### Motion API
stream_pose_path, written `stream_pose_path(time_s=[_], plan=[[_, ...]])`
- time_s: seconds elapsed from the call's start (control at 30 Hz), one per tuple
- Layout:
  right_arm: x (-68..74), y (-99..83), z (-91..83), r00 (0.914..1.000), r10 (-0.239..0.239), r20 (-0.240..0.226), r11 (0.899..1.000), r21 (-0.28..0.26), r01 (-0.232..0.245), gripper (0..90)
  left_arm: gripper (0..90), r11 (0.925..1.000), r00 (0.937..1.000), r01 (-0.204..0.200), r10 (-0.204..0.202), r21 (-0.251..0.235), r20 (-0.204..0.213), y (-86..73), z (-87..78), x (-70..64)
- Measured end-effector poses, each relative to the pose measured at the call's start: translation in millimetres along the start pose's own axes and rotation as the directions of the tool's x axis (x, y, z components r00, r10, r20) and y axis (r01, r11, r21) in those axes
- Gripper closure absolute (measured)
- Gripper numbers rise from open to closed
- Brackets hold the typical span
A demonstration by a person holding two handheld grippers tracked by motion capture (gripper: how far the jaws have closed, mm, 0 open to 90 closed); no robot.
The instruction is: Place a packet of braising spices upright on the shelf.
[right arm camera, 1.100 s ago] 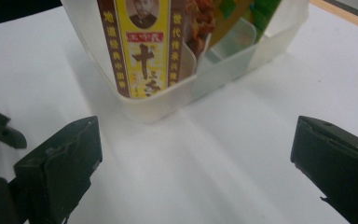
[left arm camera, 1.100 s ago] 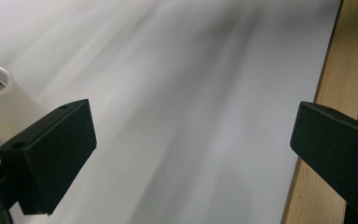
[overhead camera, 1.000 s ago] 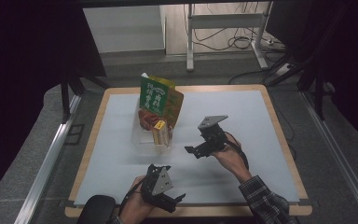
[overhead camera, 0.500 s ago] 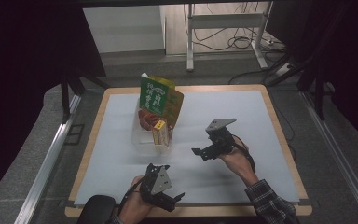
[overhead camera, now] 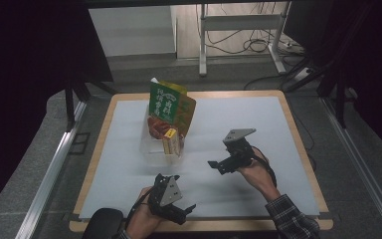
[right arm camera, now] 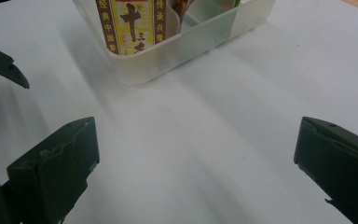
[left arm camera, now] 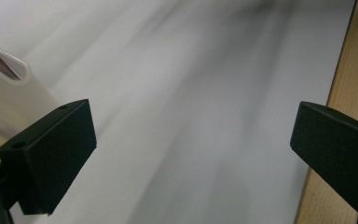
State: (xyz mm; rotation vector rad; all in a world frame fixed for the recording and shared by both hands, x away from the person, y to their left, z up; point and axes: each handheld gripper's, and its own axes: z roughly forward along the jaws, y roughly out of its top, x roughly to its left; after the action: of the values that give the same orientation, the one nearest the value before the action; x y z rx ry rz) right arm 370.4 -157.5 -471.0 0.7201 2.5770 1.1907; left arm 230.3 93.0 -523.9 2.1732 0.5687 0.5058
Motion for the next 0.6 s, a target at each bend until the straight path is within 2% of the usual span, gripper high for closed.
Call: stream_pose_path(time_s=[0.6], plan=[[2.8,-6.2,-12.5,0.9999,-0.01,0.014,1.0,-0.006,0.01,0.0,0.0,0.9999,0.9999,0.01,-0.01,0.001,-0.011,-0.8,-0.4,1.7]])
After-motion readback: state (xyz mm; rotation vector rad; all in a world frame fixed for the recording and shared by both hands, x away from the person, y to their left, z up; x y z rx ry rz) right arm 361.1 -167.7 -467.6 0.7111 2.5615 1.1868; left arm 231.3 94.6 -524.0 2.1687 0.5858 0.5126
